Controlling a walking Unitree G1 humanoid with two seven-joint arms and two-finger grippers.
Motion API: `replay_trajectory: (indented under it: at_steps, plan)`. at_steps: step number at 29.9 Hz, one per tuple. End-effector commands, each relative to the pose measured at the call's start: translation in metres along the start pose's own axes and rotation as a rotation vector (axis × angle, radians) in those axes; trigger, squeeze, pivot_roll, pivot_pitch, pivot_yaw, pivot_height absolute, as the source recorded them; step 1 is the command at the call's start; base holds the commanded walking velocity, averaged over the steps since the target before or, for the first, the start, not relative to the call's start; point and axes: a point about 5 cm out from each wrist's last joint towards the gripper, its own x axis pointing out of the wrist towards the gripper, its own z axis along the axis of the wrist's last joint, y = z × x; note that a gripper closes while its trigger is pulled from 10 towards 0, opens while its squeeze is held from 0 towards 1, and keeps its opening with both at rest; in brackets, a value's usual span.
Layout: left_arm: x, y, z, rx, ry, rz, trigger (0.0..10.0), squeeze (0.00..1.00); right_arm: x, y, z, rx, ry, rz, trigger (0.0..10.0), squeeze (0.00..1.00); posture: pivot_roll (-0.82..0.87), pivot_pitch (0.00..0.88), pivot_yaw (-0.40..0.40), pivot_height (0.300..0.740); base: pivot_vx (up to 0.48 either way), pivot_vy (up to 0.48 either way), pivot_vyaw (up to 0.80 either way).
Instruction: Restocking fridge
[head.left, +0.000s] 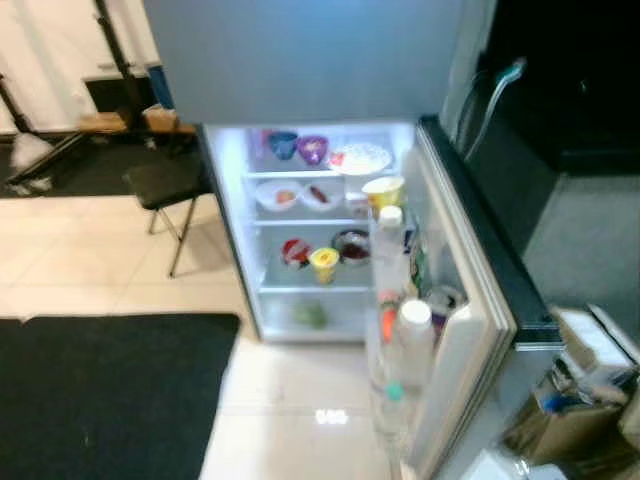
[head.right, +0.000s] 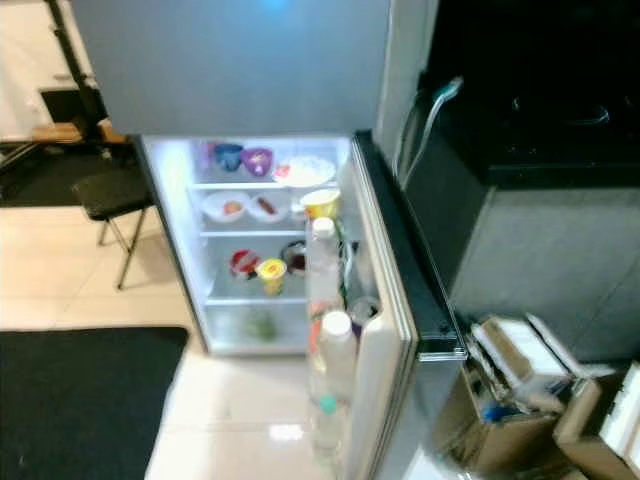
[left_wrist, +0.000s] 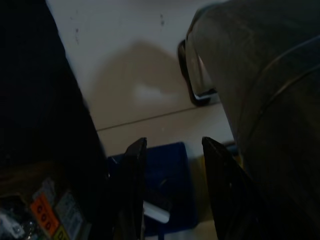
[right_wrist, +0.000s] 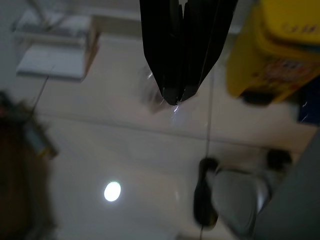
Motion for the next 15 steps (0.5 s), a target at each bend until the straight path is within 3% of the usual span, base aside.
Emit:
replay_trajectory:
  at_steps: [1,6,8,9,11,12,15]
  plan:
    - [0.002,-0.003,0.016,0.032,-0.048,-0.017,10.0,0.0,0.001,0.002,0.007,-0.008,-0.02,0.002,10.0,0.0,-0.05,0.0,-0.01,0.74,0.0,0.0,0.0]
    - [0.002,-0.004,0.015,0.028,-0.049,-0.017,10.0,0.0,-0.001,-0.004,0.013,-0.004,-0.047,-0.051,10.0,0.0,-0.05,0.0,-0.009,0.74,0.0,0.0,0.0]
    - [0.002,-0.004,0.015,0.025,-0.049,-0.017,10.0,0.0,-0.006,-0.02,0.025,0.057,-0.112,-0.167,10.0,0.0,-0.05,0.0,-0.009,0.74,0.0,0.0,0.0]
    - [0.002,-0.004,0.015,0.025,-0.049,-0.017,10.0,0.0,-0.006,-0.02,0.025,0.057,-0.112,-0.167,10.0,0.0,-0.05,0.0,-0.009,0.74,0.0,0.0,0.0]
    - [0.002,-0.004,0.015,0.023,-0.049,-0.017,10.0,0.0,-0.015,-0.041,0.035,0.099,-0.158,-0.3,10.0,0.0,-0.04,0.0,-0.007,0.74,0.0,0.0,0.0]
    - [0.002,-0.004,0.015,0.023,-0.049,-0.017,10.0,0.0,-0.015,-0.041,0.035,0.099,-0.158,-0.3,10.0,0.0,-0.04,0.0,-0.007,0.74,0.0,0.0,0.0]
    - [0.002,-0.004,0.015,0.021,-0.051,-0.018,10.0,0.0,-0.033,-0.072,0.05,0.139,-0.222,-0.48,10.0,0.0,-0.04,0.0,-0.007,0.74,0.0,0.0,0.0]
